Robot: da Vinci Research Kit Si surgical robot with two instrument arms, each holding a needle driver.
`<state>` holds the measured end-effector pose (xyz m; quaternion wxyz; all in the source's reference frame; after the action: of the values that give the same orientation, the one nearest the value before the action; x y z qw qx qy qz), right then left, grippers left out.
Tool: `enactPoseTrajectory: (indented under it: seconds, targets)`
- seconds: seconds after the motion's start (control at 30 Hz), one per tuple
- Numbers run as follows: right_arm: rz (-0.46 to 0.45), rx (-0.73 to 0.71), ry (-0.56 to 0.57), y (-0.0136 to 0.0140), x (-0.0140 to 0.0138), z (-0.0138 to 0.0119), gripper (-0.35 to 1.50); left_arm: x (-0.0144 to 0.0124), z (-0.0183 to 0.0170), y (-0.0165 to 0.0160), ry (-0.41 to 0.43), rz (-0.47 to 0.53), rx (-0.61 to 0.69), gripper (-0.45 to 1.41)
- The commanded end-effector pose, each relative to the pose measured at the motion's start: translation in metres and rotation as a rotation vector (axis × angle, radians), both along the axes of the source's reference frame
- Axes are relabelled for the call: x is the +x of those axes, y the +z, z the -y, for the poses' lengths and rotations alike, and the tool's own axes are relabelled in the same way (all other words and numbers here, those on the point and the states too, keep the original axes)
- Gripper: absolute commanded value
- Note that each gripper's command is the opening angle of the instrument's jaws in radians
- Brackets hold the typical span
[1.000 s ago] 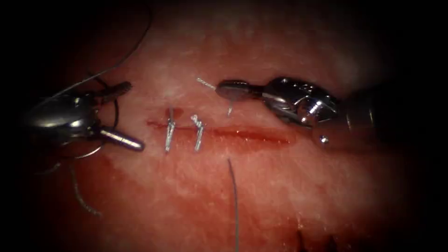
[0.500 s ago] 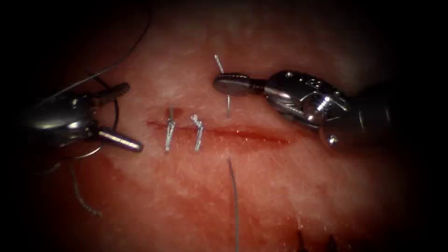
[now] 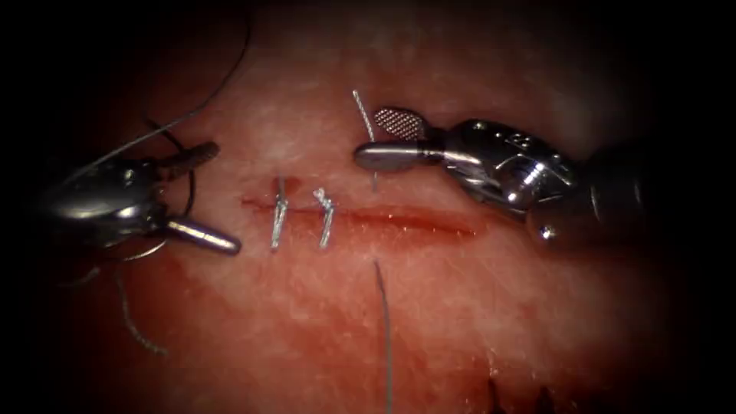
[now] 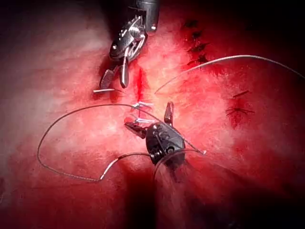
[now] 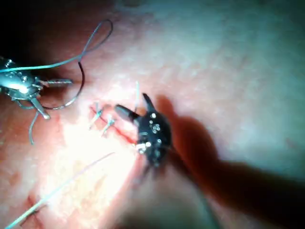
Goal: Wound Closure
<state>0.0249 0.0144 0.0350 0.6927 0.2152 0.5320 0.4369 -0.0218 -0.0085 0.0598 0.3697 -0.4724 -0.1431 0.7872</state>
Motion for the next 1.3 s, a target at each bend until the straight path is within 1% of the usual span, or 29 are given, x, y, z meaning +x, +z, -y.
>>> enactPoseTrajectory:
  seconds: [0.03, 0.07, 0.1, 0.13, 0.17, 0.2, 0.23, 0.27, 0.3, 0.33, 0.37, 0.53, 0.63, 0.9, 0.93, 0.97, 1.0, 1.03, 1.07, 1.13, 1.17, 1.27, 1.3]
  targets:
    - [0.005, 0.017, 0.008, 0.0022, 0.0005, 0.0006, 1.31, -0.0003, 0.0013, 0.0004, 0.004, 0.002, 0.004, 0.74]
    - [0.005, 0.017, 0.008, 0.0022, 0.0005, 0.0006, 1.31, -0.0003, 0.0013, 0.0004, 0.004, 0.002, 0.004, 0.74]
    - [0.008, 0.032, 0.013, 0.003, 0.0005, 0.0006, 1.36, -0.0003, 0.0014, 0.0005, 0.004, 0.002, 0.004, 0.72]
    - [0.007, 0.034, 0.015, 0.0033, 0.0005, 0.0007, 1.36, -0.0003, 0.0014, 0.0005, 0.004, 0.002, 0.004, 0.72]
    - [0.009, 0.038, 0.015, 0.0036, 0.0005, 0.0009, 1.34, -0.0003, 0.0014, 0.0005, 0.004, 0.002, 0.004, 0.72]
    - [0.0, 0.044, 0.008, 0.0037, 0.0005, 0.001, 1.26, -0.0003, 0.0014, 0.0005, 0.004, 0.002, 0.003, 0.72]
    - [0.0, 0.044, 0.008, 0.0037, 0.0005, 0.001, 1.26, -0.0003, 0.0014, 0.0005, 0.004, 0.002, 0.003, 0.72]
    - [-0.051, 0.084, -0.04, 0.0034, 0.0006, 0.0014, 0.29, -0.0004, 0.0014, 0.0006, 0.004, 0.002, 0.003, 0.71]
    - [-0.051, 0.084, -0.04, 0.0034, 0.0006, 0.0014, 0.29, -0.0004, 0.0014, 0.0006, 0.004, 0.002, 0.003, 0.71]
    - [-0.056, 0.085, -0.041, 0.0031, 0.0007, 0.0014, -0.23, -0.0004, 0.0015, 0.0006, 0.004, 0.002, 0.002, 0.71]
    - [-0.072, 0.088, -0.045, 0.0026, 0.0008, 0.0015, -0.35, -0.0004, 0.0015, 0.0006, 0.005, 0.004, 0.003, 0.69]
    - [-0.124, 0.098, -0.061, 0.0007, 0.0011, 0.0012, -0.35, -0.0006, 0.0016, 0.0007, 0.007, 0.007, 0.003, 0.67]
    - [-0.134, 0.097, -0.05, -0.0002, 0.0011, 0.0008, -0.35, -0.0006, 0.0016, 0.0008, 0.008, 0.007, 0.002, 0.66]
    - [-0.131, 0.095, -0.034, -0.0002, 0.001, 0.0004, -0.35, -0.0007, 0.0019, 0.001, 0.011, 0.011, 0.001, 0.66]
    - [-0.132, 0.055, -0.03, -0.0001, 0.0011, 0.0003, -0.35, -0.0009, 0.0021, 0.0011, 0.019, 0.021, 0.003, 0.66]
    - [-0.107, 0.006, -0.015, -0.0001, 0.0011, 0.0002, 0.79, -0.0011, 0.0024, 0.001, 0.028, 0.033, 0.006, 0.64]
    - [-0.093, 0.003, 0.003, -0.0002, 0.001, 0.0001, 1.09, -0.0014, 0.0027, 0.0008, 0.04, 0.047, 0.011, 0.61]
    - [-0.081, 0.003, 0.013, -0.0002, 0.001, 0.0, 1.26, -0.0016, 0.0029, 0.0007, 0.061, 0.06, 0.0, 0.56]
    - [-0.07, -0.012, 0.016, -0.0003, 0.0008, -0.0002, 1.31, -0.0022, 0.0037, 0.0002, 0.119, 0.091, -0.038, 0.49]
    - [-0.08, -0.014, 0.021, -0.0004, 0.0004, -0.0003, 1.31, -0.0029, 0.0045, -0.0003, 0.175, 0.114, -0.096, 0.49]
    - [-0.091, -0.018, 0.032, -0.0005, -0.0003, -0.0004, 1.31, -0.0036, 0.0056, -0.0009, 0.243, 0.137, -0.173, 0.49]
    - [-0.083, -0.028, 0.056, -0.0008, -0.0013, -0.0003, 1.31, -0.0048, 0.0075, -0.0017, 0.339, 0.168, -0.289, 0.47]
    - [-0.073, -0.028, 0.064, -0.0008, -0.002, -0.0001, 1.31, -0.0055, 0.0085, -0.0022, 0.394, 0.175, -0.358, 0.41]
